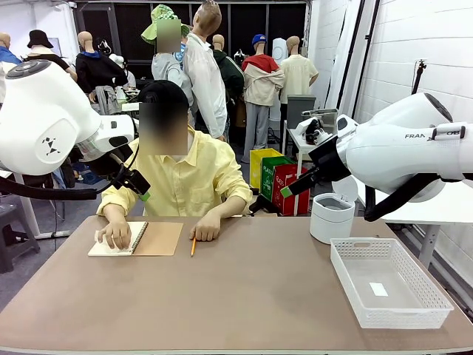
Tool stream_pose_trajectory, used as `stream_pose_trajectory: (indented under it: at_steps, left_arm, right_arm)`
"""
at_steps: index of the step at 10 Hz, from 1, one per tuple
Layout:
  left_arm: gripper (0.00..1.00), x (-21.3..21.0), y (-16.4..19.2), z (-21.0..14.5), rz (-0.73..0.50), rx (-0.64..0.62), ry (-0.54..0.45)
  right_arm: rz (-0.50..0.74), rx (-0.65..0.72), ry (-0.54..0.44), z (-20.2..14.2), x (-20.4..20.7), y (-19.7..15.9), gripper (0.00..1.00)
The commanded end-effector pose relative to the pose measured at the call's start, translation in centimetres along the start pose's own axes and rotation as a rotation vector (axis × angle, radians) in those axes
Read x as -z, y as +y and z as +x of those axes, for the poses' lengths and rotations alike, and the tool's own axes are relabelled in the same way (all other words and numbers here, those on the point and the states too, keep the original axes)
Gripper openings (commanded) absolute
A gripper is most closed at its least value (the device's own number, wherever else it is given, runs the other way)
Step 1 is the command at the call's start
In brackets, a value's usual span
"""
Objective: Sort the paper based on its condition.
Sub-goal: If a person hands you a paper, place it in the Organizing basket , and if it's crumpled, put it in the Trash can.
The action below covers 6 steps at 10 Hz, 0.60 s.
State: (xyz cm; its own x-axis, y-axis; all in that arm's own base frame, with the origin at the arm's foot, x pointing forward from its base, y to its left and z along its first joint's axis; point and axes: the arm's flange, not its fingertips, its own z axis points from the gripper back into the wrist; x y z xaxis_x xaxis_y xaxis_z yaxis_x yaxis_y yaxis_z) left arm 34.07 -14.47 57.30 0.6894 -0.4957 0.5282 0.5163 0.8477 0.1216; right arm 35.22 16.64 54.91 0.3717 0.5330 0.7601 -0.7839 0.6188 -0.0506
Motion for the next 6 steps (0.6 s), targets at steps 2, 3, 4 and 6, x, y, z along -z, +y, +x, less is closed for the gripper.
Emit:
stream_pose_trajectory:
  at_steps: [2, 3, 4, 6]
  left_arm:
    - [1.00, 0.22, 0.14, -0.08, 0.001, 0.008, -0.011]
    - [1.00, 0.22, 0.14, -0.08, 0.001, 0.008, -0.011]
    - [1.00, 0.22, 0.14, -0.08, 0.001, 0.008, -0.011]
    - [1.00, 0.22, 0.14, -0.08, 0.001, 0.008, -0.011]
  right_arm:
    - [0.007, 0.004, 0.002, -0.09, 0.01, 0.04, 1.00]
    - [0.007, 0.004, 0.002, -0.09, 0.01, 0.04, 1.00]
    - [0.007, 0.004, 0.002, -0.09, 0.01, 0.04, 1.00]
    - [0.007, 0.004, 0.002, -0.09, 0.01, 0.04, 1.00]
